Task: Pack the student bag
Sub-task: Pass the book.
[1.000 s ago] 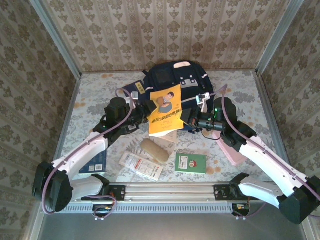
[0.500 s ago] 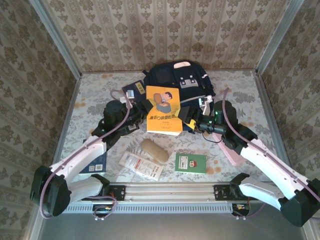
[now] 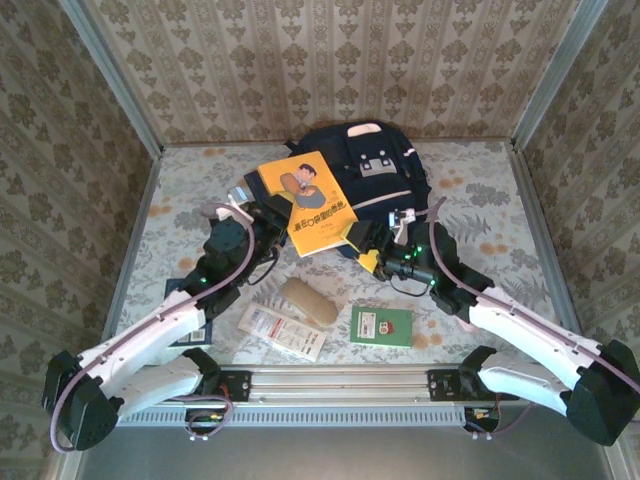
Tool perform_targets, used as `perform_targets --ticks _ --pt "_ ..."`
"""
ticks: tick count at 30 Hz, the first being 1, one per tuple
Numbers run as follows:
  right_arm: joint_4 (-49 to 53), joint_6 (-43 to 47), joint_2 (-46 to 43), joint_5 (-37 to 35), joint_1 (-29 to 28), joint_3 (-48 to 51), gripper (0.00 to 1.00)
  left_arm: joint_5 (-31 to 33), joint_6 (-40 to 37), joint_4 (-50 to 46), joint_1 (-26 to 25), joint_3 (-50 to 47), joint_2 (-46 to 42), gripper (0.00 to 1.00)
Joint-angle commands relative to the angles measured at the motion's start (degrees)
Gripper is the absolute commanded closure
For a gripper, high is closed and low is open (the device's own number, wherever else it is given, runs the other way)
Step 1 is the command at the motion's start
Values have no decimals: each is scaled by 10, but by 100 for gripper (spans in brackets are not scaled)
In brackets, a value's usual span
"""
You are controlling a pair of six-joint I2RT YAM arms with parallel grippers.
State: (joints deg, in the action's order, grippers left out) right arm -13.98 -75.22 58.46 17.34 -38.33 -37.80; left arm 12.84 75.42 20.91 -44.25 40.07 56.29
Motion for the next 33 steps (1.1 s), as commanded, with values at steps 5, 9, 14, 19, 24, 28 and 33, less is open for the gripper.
perform_targets --ticks 5,9,14,19,24,28,33 --pt "-194 -51 35 -111 -63 -6 0 116 24 79 -18 11 11 100" --pt "-230 -62 62 -146 -87 -9 0 127 25 89 -28 21 18 100" --pt "-249 -75 97 -170 -107 -17 0 143 34 95 -37 25 22 100" --pt "-280 -81 131 -178 -117 -26 1 149 31 94 -41 31 17 100" --pt "-301 -62 134 -193 -94 -40 23 147 25 89 -47 28 8 100" --pt "-241 -20 92 -222 -84 -53 49 169 31 68 -52 12 -11 100" --pt "-200 10 67 -240 -70 -61 56 175 39 62 -60 3 -14 100"
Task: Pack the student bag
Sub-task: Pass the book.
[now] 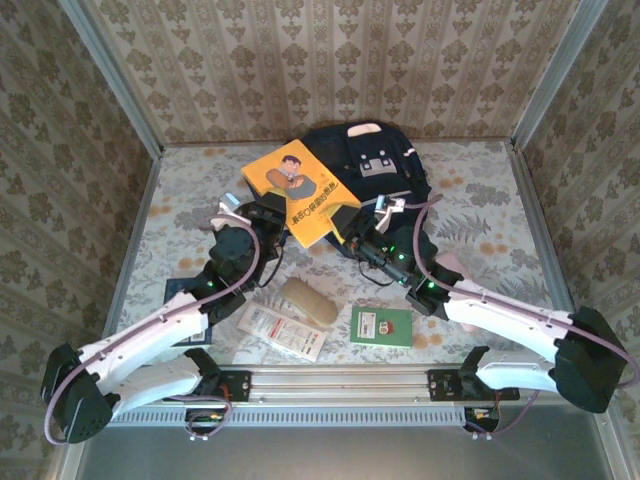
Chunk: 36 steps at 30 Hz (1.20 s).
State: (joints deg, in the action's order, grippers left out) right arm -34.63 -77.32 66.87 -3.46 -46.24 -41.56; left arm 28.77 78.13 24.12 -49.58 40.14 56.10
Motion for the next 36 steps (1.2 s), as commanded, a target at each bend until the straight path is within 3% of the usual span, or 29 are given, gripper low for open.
perform_targets --ticks 1,16,17,21,22,25,28,32,36 --pt "5 30 -15 -31 12 -24 56 15 13 31 -9 2 -10 100" --pt "-44 33 48 1 14 -60 61 21 33 32 -38 9 19 100" --pt "-47 32 49 2 14 -61 65 22 34 31 -39 10 19 100" --pt "-23 44 36 -11 14 -56 100 19 32 21 -40 13 24 100" --pt "-5 50 24 -23 16 -50 100 15 28 9 -38 17 24 99" --pt "80 78 -32 -60 27 -33 100 -33 -10 -25 -20 31 22 70" --pt "219 130 -110 -126 33 -26 100 -103 -52 -66 18 45 26 49" --pt "386 161 -208 -177 73 -15 100 -185 -174 -171 61 98 58 39" --pt "498 183 -276 -115 166 -5 100 -264 -376 -331 99 242 162 34"
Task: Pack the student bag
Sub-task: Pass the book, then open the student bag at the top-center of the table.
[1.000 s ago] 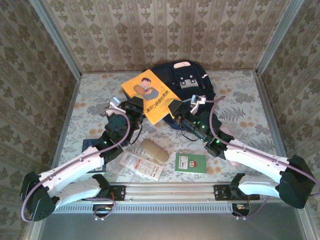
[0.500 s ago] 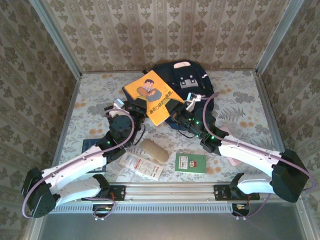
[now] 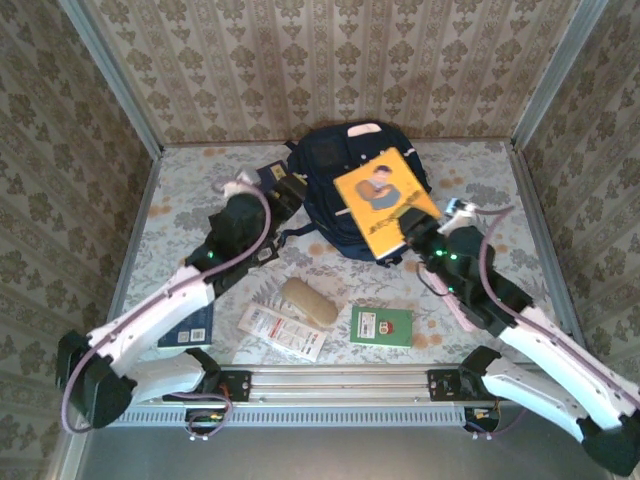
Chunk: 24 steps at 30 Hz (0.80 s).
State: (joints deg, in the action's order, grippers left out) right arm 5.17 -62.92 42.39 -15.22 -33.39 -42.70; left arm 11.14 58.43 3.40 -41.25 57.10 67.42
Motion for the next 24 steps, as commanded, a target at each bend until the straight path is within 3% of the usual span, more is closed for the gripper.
perform_targets --ticks 1,6,10,13,18,24 --pt "118 48 -41 27 59 6 100 -113 -231 -146 22 108 82 33" --pt "198 101 -72 70 107 4 100 -271 -408 -259 51 286 262 28" --pt "232 102 -105 84 112 23 100 -431 -443 -358 79 480 456 23" --pt "249 103 -136 82 112 28 100 -505 -467 -432 84 626 588 19" --pt "318 130 -170 30 113 1 100 -518 -467 -463 86 764 709 21" --pt "320 176 -167 30 113 -24 100 -538 -438 -414 94 776 757 22"
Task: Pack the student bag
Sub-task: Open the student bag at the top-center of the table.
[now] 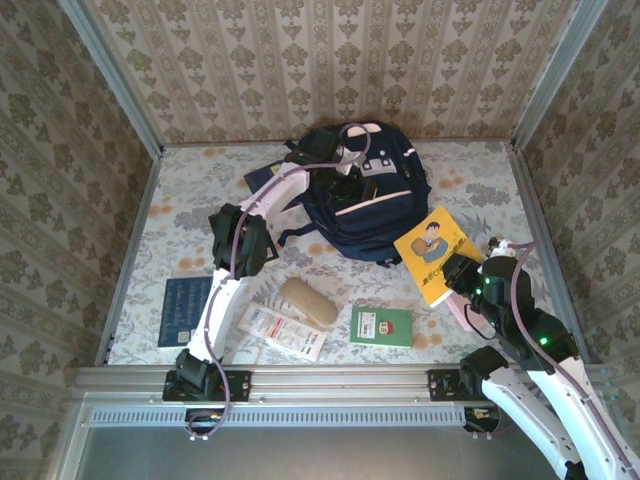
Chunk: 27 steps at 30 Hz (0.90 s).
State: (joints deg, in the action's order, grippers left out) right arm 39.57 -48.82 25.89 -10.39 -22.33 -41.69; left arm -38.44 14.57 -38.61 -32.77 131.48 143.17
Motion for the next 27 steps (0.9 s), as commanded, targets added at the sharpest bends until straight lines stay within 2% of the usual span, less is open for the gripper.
perform_targets --ticks 1,7,11,17,23,27 --pt "-23 39 4 -18 2 -37 100 -51 6 11 9 32 5 23" --pt "-15 55 27 -33 3 -46 100 -102 22 55 -3 -20 -1 36" --pt "-16 60 26 -43 3 -50 100 -117 23 56 -12 -32 6 41" --pt "-20 71 29 -45 4 -53 100 -113 10 47 -19 -39 8 43" --pt "-26 72 37 -47 3 -48 100 -126 13 48 -19 -45 4 60" --pt "-25 77 36 -51 4 -55 100 -114 2 31 -19 -36 20 64"
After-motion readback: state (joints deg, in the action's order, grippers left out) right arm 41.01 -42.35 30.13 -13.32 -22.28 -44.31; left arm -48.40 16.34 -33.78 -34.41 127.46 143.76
